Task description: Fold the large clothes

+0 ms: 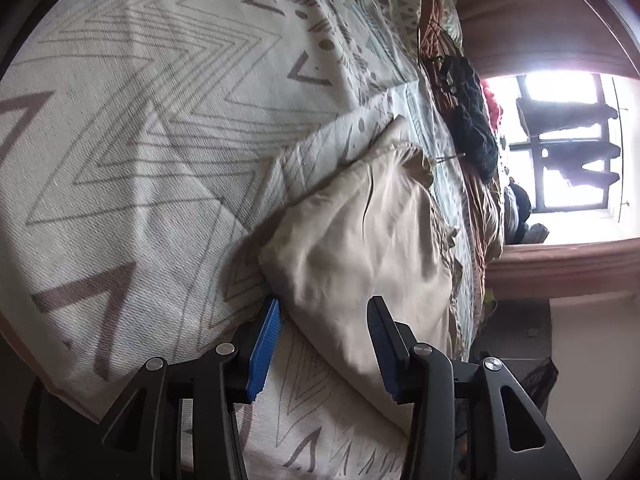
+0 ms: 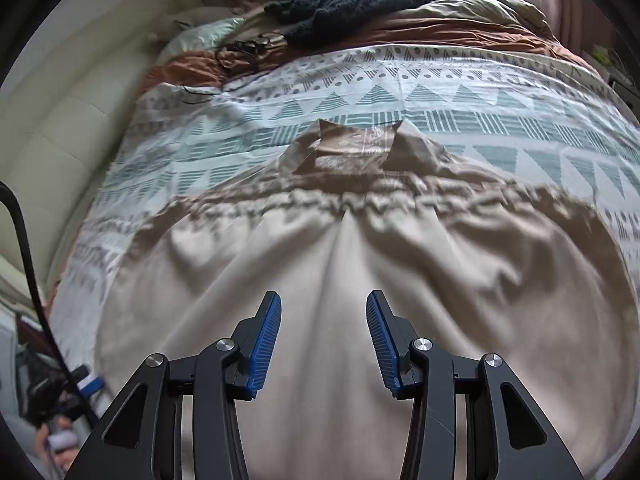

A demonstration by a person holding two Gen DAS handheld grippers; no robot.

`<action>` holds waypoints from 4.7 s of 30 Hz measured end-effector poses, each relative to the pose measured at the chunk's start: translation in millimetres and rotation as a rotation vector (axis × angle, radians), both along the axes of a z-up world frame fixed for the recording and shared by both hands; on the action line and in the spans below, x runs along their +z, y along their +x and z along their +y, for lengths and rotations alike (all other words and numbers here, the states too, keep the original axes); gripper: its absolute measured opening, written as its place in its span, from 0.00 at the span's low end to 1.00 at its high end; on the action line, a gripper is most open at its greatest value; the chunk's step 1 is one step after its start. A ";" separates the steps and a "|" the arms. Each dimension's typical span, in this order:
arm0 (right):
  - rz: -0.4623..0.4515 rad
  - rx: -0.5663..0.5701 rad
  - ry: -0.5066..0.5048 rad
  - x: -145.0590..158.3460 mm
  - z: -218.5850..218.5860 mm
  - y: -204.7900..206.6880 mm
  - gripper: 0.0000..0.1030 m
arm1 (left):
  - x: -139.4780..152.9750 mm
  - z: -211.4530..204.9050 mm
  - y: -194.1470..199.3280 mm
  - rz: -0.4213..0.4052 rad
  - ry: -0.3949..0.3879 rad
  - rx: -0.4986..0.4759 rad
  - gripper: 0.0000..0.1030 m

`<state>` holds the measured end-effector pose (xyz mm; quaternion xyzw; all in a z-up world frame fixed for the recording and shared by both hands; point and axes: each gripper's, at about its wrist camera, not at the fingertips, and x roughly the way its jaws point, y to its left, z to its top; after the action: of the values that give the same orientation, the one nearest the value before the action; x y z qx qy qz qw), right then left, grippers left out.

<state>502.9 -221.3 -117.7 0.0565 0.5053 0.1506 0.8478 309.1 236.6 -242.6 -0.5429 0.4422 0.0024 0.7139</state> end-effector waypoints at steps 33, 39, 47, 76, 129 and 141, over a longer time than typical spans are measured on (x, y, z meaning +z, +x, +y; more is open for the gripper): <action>0.010 0.001 -0.061 -66.4 23.5 -135.1 0.24 | -13.9 -0.2 22.5 -0.067 0.068 0.036 0.39; 0.050 -0.025 -0.047 -77.6 22.8 -116.8 0.20 | -18.1 0.2 35.3 -0.070 0.060 0.038 0.39; 0.057 -0.059 -0.042 -86.4 27.4 -91.3 0.19 | -15.6 2.7 26.7 -0.104 0.023 0.071 0.23; 0.125 -0.072 0.215 -90.4 -11.7 -109.1 0.14 | 163.6 -94.8 73.8 -0.491 -0.119 -0.101 0.12; -0.049 -0.549 0.360 -40.0 -302.1 -251.7 0.18 | 139.0 -539.9 146.8 -0.284 -0.118 -0.909 0.24; -0.037 -0.502 0.475 -52.2 -308.3 -215.5 0.47 | 119.9 -413.3 130.6 -0.255 0.020 -0.728 0.61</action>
<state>287.4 -529.6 -169.9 0.3719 0.4110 0.0519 0.8307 439.7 -176.8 -122.7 -0.3394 0.5138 -0.3144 0.7225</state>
